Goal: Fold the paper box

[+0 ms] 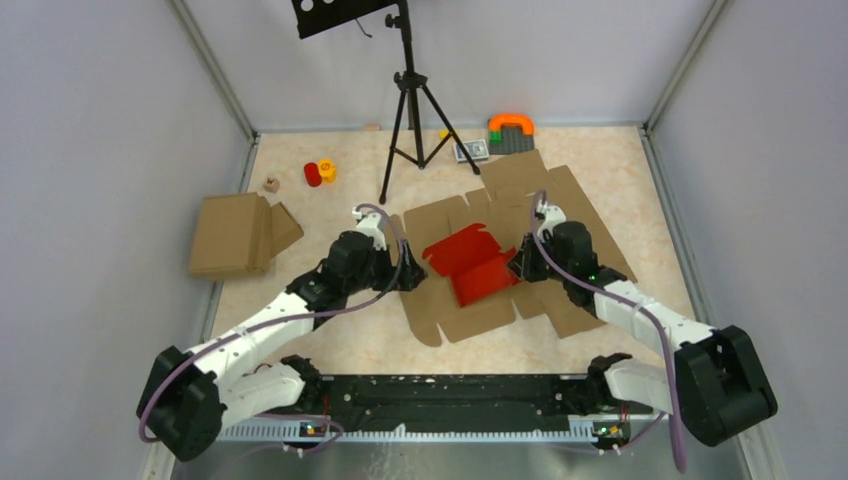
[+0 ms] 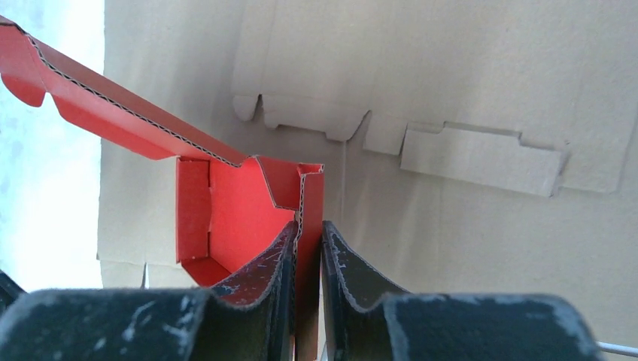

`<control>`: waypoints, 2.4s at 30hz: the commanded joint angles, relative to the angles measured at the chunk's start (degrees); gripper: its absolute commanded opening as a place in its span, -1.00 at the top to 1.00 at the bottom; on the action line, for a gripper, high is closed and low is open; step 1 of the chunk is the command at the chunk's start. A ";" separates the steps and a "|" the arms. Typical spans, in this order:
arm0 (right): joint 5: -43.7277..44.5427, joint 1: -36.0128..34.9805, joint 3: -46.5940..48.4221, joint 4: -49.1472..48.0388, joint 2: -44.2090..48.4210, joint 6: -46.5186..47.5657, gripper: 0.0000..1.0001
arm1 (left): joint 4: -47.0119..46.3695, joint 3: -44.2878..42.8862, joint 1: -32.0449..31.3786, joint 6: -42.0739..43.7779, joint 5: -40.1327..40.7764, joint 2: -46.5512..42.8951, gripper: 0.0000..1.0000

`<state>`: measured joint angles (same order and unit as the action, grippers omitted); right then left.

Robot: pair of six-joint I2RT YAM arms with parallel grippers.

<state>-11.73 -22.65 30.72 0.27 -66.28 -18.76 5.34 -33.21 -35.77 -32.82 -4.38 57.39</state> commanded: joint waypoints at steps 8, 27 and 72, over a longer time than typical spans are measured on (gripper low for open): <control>2.58 -6.81 -11.78 -20.48 3.70 -7.87 0.63 | 6.28 -8.89 -2.64 -6.28 -9.25 17.21 -0.52; 21.39 -20.75 -18.16 -21.35 12.88 -14.90 0.48 | 15.92 -17.20 -10.60 -11.19 6.60 30.89 0.20; 23.03 -22.57 -18.42 -11.48 16.25 -19.59 -0.07 | 23.97 -25.06 -10.56 -5.52 14.10 35.04 0.85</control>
<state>9.28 -44.51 11.20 -14.02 -51.48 -36.42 28.67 -56.42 -46.24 -39.90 8.45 93.62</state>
